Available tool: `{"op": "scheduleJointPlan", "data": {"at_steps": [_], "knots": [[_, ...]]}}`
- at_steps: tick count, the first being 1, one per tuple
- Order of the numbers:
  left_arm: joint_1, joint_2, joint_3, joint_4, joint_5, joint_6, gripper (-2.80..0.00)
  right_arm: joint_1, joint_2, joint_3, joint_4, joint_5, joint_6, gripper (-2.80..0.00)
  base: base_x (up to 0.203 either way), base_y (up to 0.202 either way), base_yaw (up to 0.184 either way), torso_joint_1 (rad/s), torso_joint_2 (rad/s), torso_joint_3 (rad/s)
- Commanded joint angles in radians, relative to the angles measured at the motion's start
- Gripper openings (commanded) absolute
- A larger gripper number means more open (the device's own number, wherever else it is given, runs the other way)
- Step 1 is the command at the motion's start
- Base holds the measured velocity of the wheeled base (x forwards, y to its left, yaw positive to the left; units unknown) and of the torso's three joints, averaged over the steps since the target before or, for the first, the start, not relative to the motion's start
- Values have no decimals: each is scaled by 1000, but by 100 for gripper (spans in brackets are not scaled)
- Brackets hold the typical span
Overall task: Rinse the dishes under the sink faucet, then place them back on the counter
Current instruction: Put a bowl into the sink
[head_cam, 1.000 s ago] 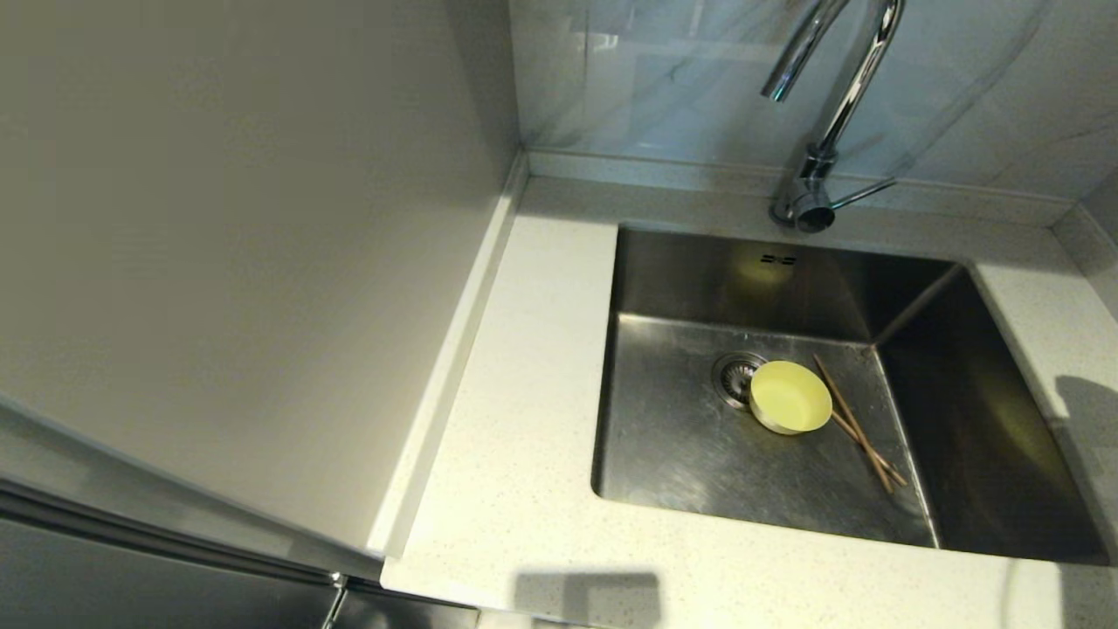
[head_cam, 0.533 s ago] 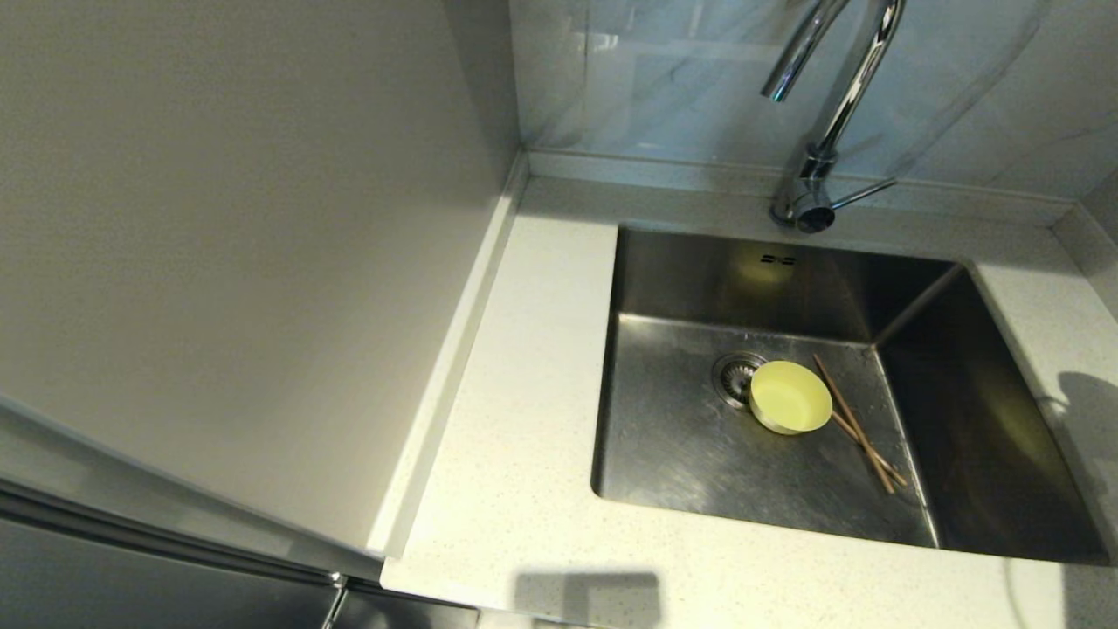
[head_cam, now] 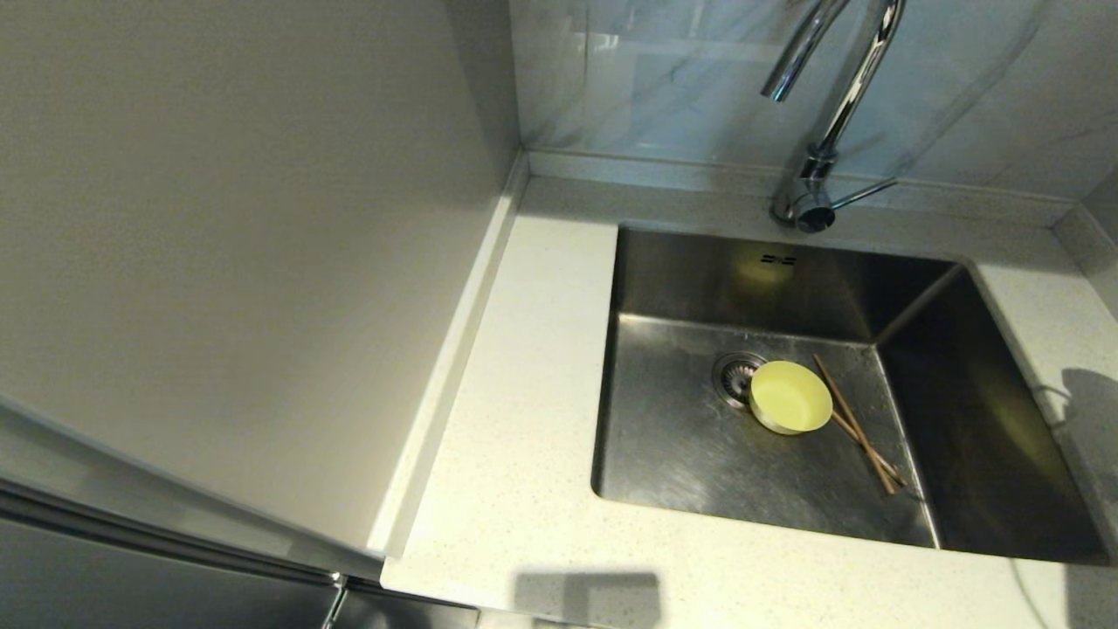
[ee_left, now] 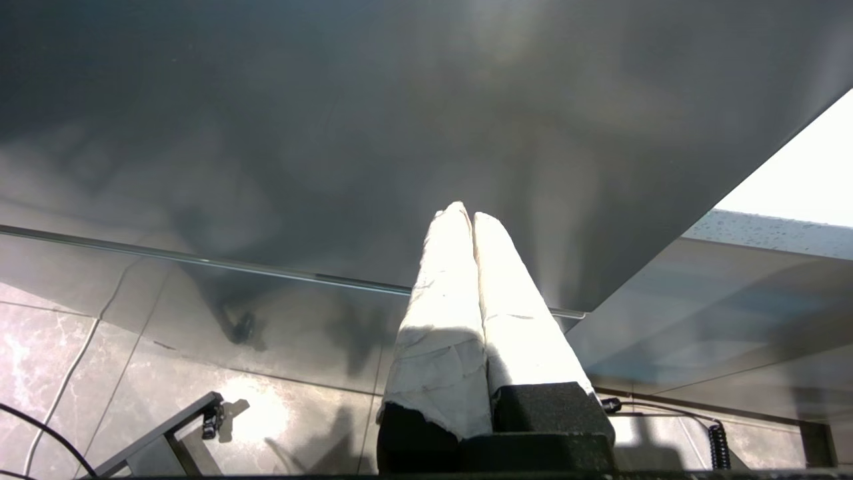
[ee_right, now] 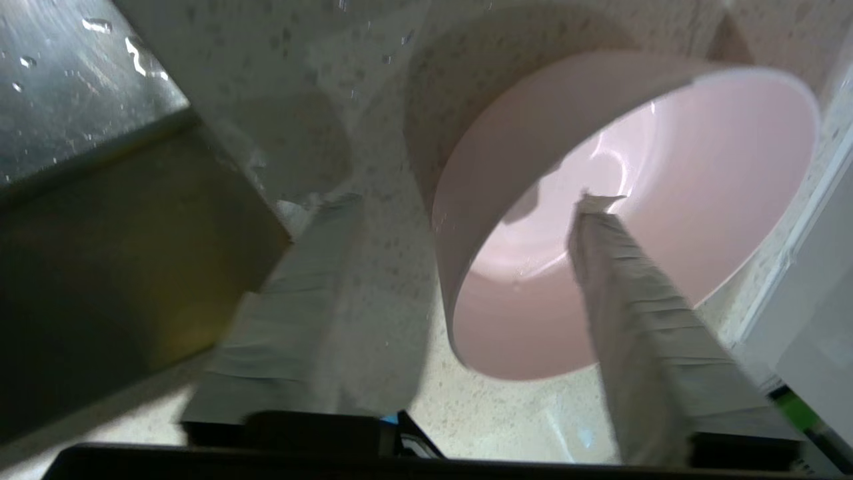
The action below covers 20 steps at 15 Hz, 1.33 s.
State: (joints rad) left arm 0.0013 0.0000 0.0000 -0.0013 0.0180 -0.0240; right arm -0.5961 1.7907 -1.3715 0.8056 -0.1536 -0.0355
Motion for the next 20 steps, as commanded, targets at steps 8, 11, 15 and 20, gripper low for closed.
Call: {"op": "scheduleJointPlan", "data": {"at_steps": [8, 11, 15, 20], "knots": [[0, -3, 0, 0, 0, -1, -280, -22, 28, -1, -3, 16, 0, -280, 0, 0, 0, 0, 0, 0], [0, -3, 0, 0, 0, -1, -280, -21, -22, 3, -2, 28, -2, -280, 0, 0, 0, 0, 0, 0], [0, -3, 0, 0, 0, -1, -280, 6, -182, 51, -2, 53, -10, -280, 0, 0, 0, 0, 0, 0], [0, -3, 0, 0, 0, -1, -280, 186, -362, 111, -3, 34, -12, -280, 0, 0, 0, 0, 0, 0]]}}
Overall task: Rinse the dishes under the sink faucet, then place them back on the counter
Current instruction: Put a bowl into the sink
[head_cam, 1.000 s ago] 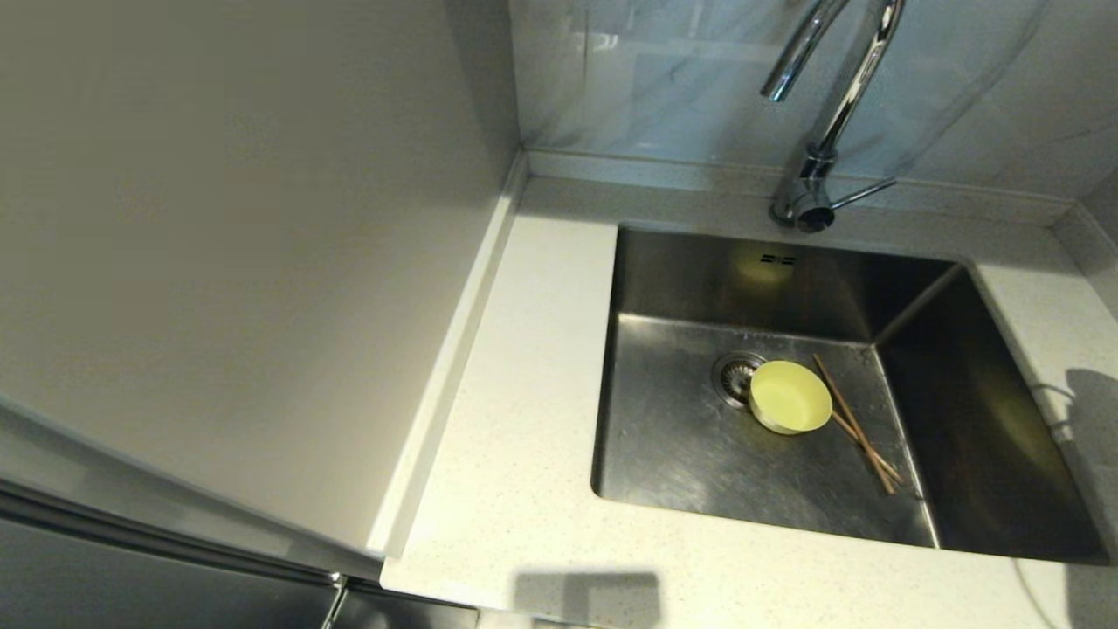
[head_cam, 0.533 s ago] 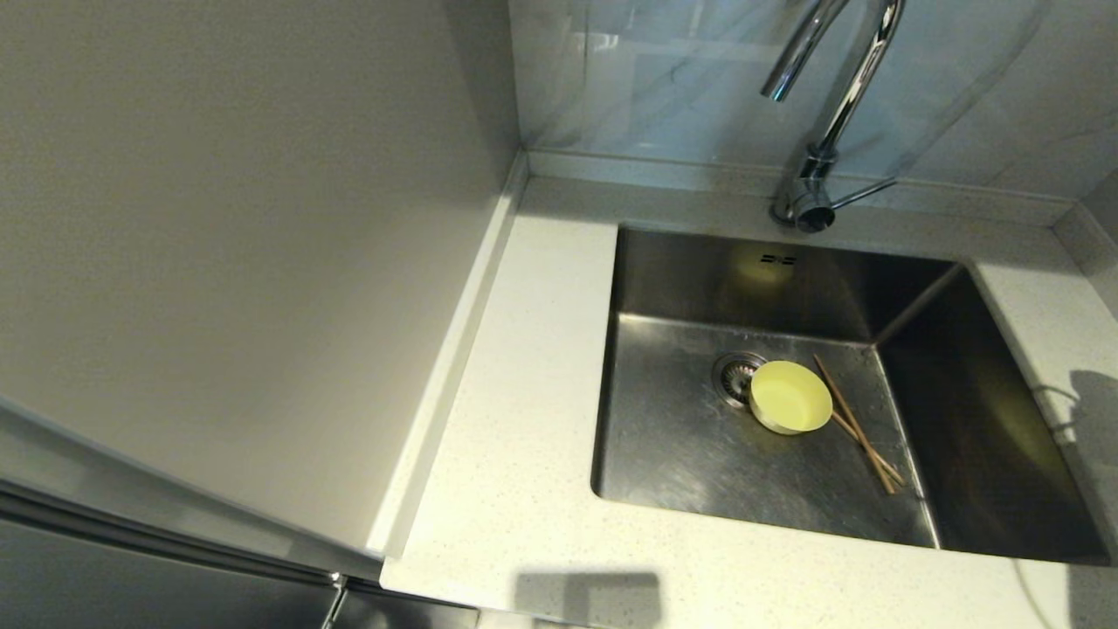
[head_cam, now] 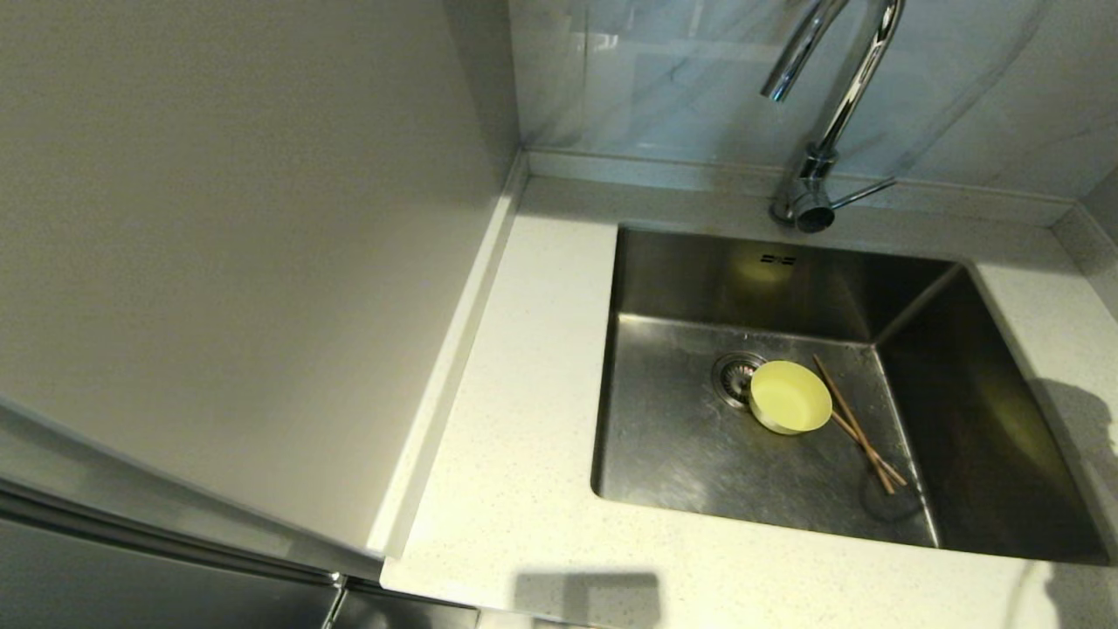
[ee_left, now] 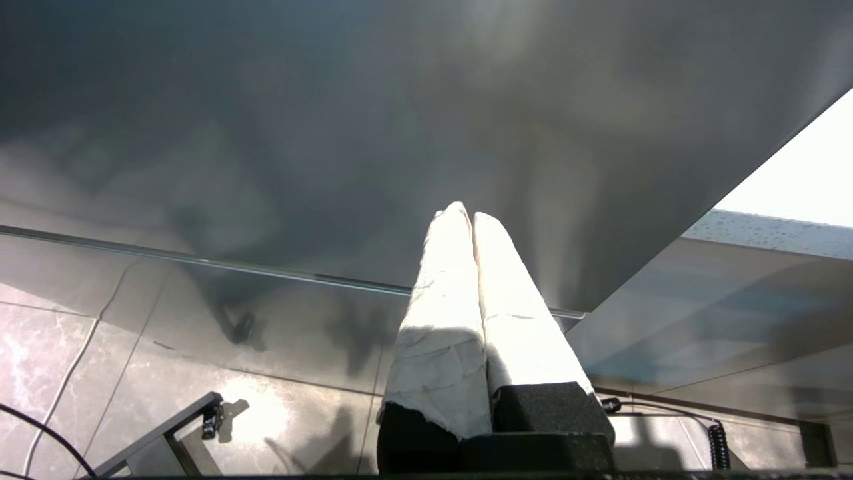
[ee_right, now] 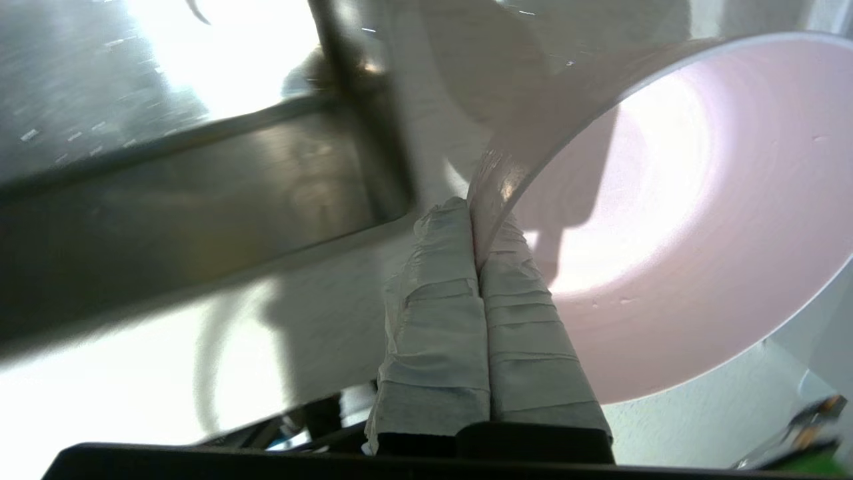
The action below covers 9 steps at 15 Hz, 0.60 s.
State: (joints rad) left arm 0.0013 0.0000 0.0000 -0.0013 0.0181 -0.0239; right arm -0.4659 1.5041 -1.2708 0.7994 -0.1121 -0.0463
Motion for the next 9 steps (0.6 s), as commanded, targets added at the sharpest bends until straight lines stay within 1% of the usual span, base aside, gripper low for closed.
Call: {"op": "scheduleJointPlan", "data": {"at_steps": [1, 3, 4, 9], "knots": [[0, -3, 0, 0, 0, -1, -280, 118, -87, 9, -2, -34, -2, -280, 0, 0, 0, 0, 0, 0], [0, -3, 0, 0, 0, -1, -280, 246, -83, 1, -34, -90, -3, -280, 0, 0, 0, 0, 0, 0], [0, -3, 0, 0, 0, -1, -280, 309, -62, -14, -47, -104, -2, -280, 0, 0, 0, 0, 0, 0], [0, -3, 0, 0, 0, -1, -280, 546, 124, -199, -59, -118, 3, -280, 0, 0, 0, 0, 0, 0]]}}
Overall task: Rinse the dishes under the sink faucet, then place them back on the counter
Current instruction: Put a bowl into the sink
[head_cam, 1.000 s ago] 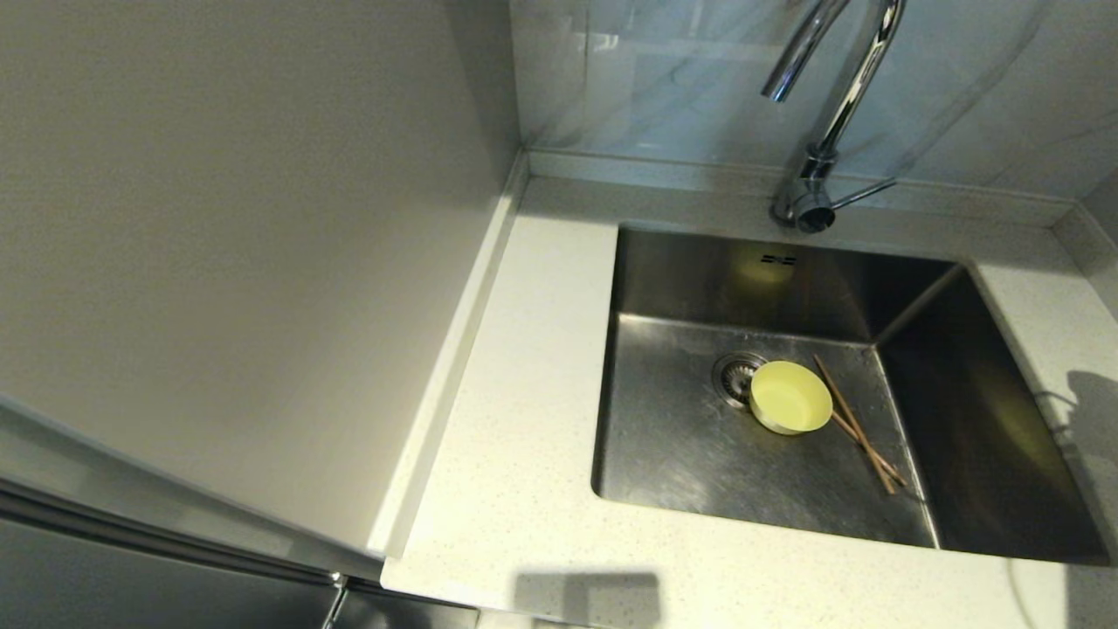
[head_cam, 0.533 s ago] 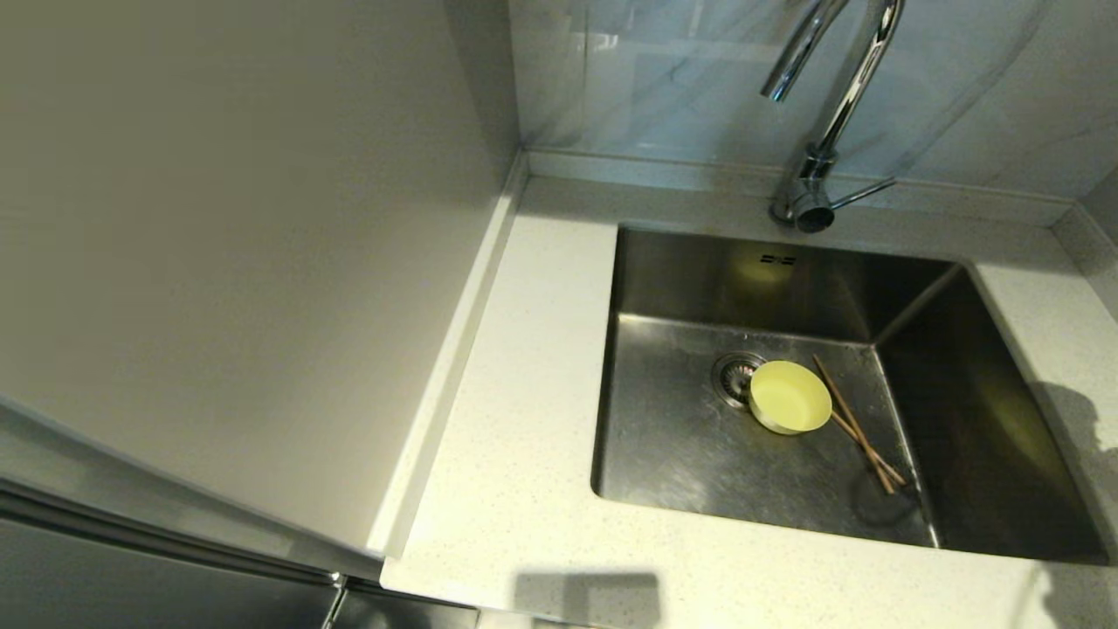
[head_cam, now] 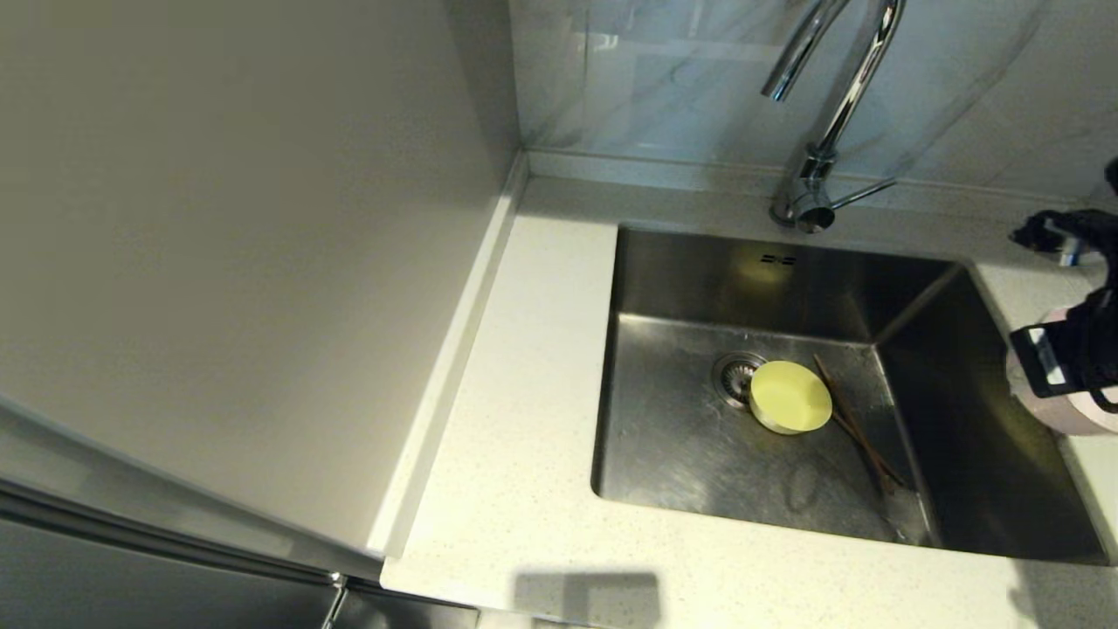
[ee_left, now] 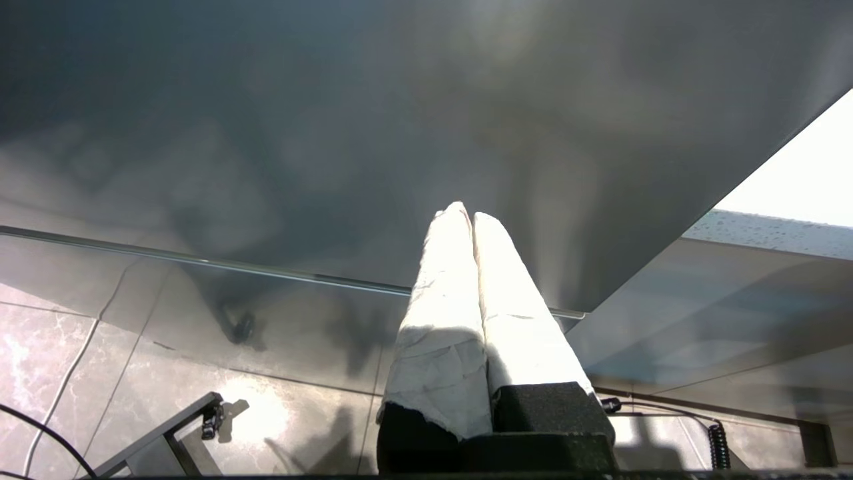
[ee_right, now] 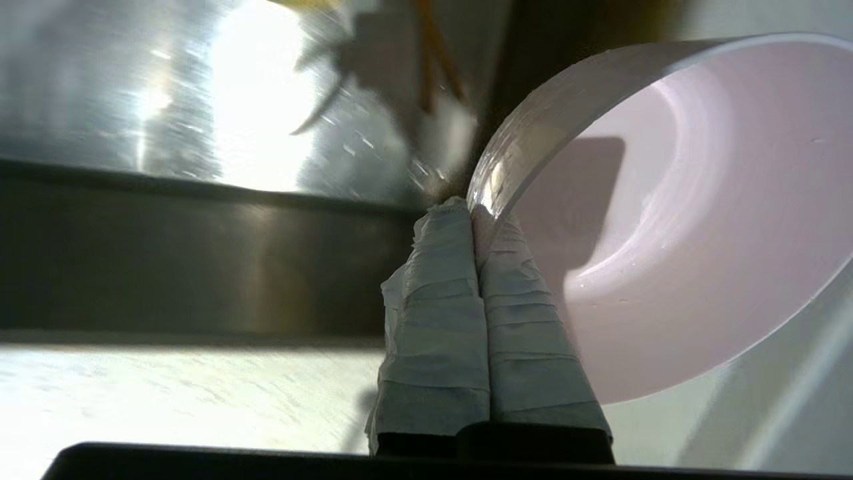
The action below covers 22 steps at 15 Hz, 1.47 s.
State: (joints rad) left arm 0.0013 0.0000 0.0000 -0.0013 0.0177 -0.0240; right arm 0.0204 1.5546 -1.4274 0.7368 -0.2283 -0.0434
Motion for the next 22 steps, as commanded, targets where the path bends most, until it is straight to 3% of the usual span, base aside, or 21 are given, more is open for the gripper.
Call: {"op": "scheduleJointPlan", "data": {"at_steps": [1, 5, 10, 15, 22], "knots": [[0, -3, 0, 0, 1, -1, -280, 98, 114, -81, 2, -2, 2, -280, 0, 0, 0, 0, 0, 0], [0, -3, 0, 0, 1, -1, -280, 218, 260, -211, 1, -1, 37, -280, 0, 0, 0, 0, 0, 0], [0, -3, 0, 0, 1, -1, -280, 296, 403, -292, -17, 2, 46, -280, 0, 0, 0, 0, 0, 0], [0, -3, 0, 0, 1, -1, -280, 344, 520, -322, -177, -9, 40, -280, 0, 0, 0, 0, 0, 0], [0, -3, 0, 0, 1, -1, -280, 367, 703, -415, -387, -91, 41, -280, 0, 0, 0, 0, 0, 0]]}}
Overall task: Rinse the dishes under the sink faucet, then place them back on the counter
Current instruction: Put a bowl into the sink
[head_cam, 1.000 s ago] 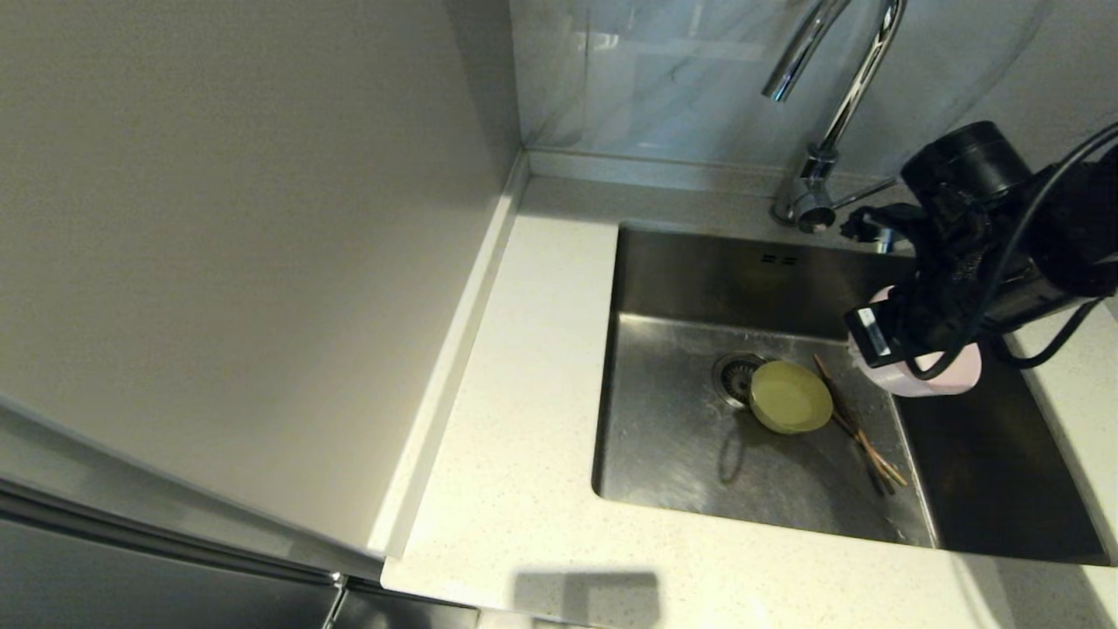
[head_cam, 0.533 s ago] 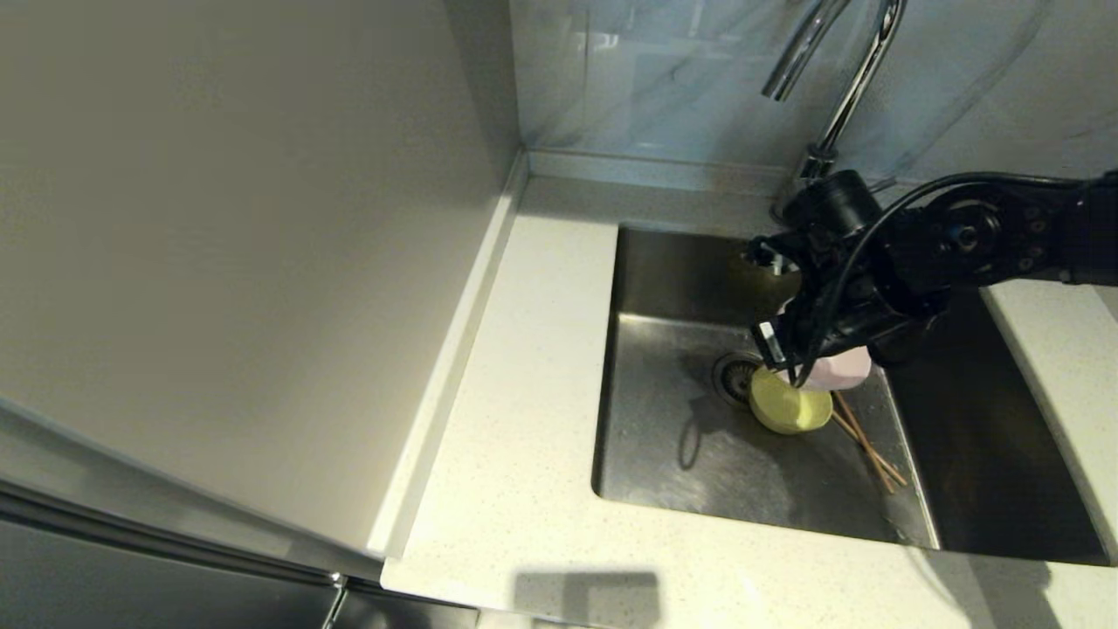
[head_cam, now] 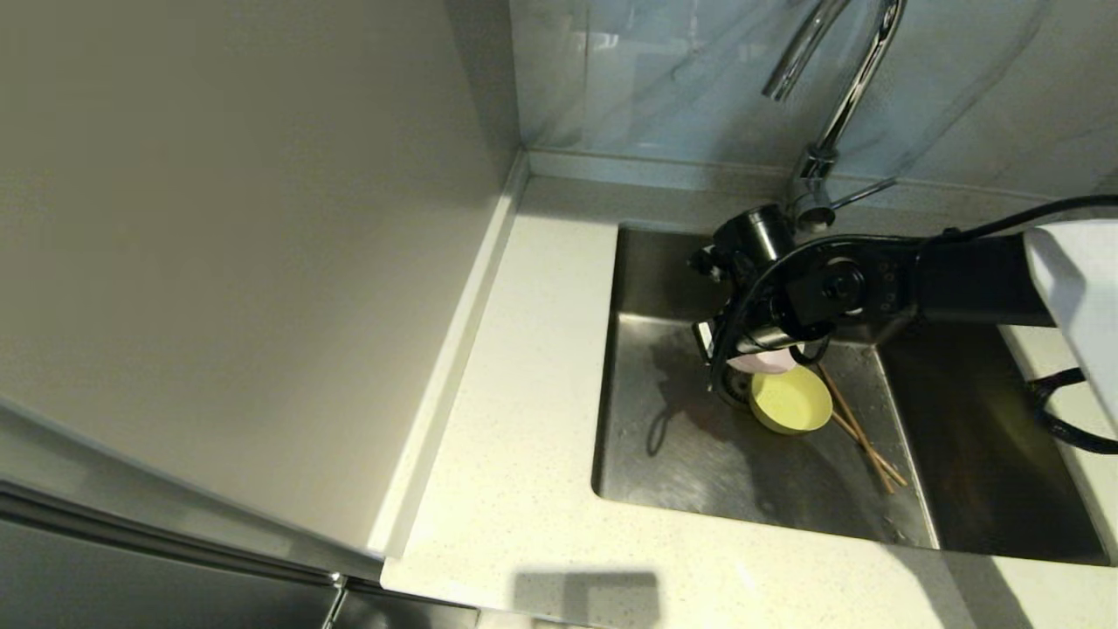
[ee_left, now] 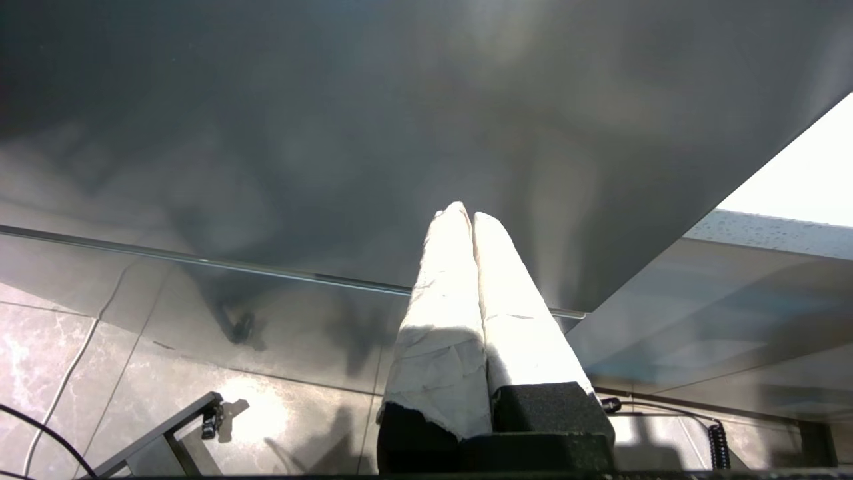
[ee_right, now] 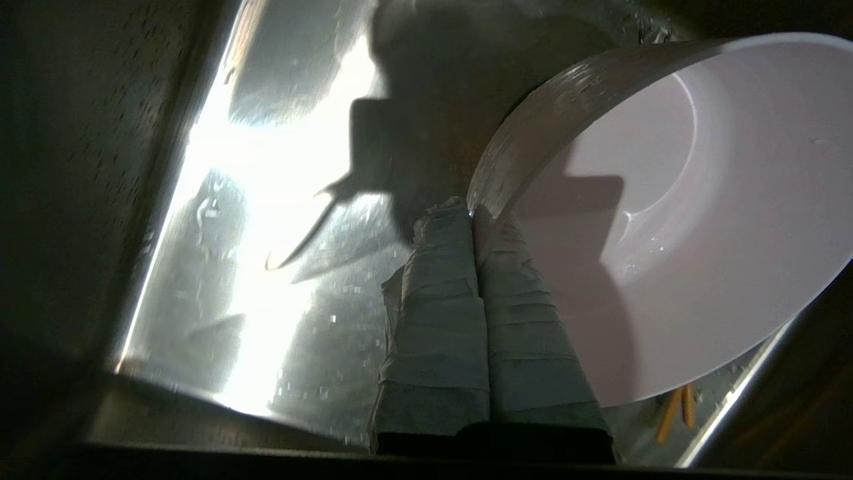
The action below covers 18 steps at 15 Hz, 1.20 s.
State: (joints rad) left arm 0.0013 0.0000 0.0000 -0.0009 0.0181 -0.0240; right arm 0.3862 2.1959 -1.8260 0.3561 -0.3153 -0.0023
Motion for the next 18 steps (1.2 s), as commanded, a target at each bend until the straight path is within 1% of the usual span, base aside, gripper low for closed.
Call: {"op": "scheduleJointPlan", "data": {"at_steps": [1, 5, 6, 12, 18], "knots": [[0, -3, 0, -1, 0, -1, -280, 1, 85, -31, -13, -7, 0, -280, 0, 0, 0, 0, 0, 0], [0, -3, -1, -1, 0, -1, -280, 0, 176, -138, -9, -6, 3, -280, 0, 0, 0, 0, 0, 0], [0, -3, 0, -1, 0, -1, -280, 0, 195, -147, -12, -6, 2, -280, 0, 0, 0, 0, 0, 0], [0, -3, 0, -1, 0, -1, -280, -1, 268, -148, -13, -2, 1, -280, 0, 0, 0, 0, 0, 0], [0, -3, 0, -1, 0, -1, -280, -13, 294, -148, -13, -2, -1, -280, 0, 0, 0, 0, 0, 0]]}}
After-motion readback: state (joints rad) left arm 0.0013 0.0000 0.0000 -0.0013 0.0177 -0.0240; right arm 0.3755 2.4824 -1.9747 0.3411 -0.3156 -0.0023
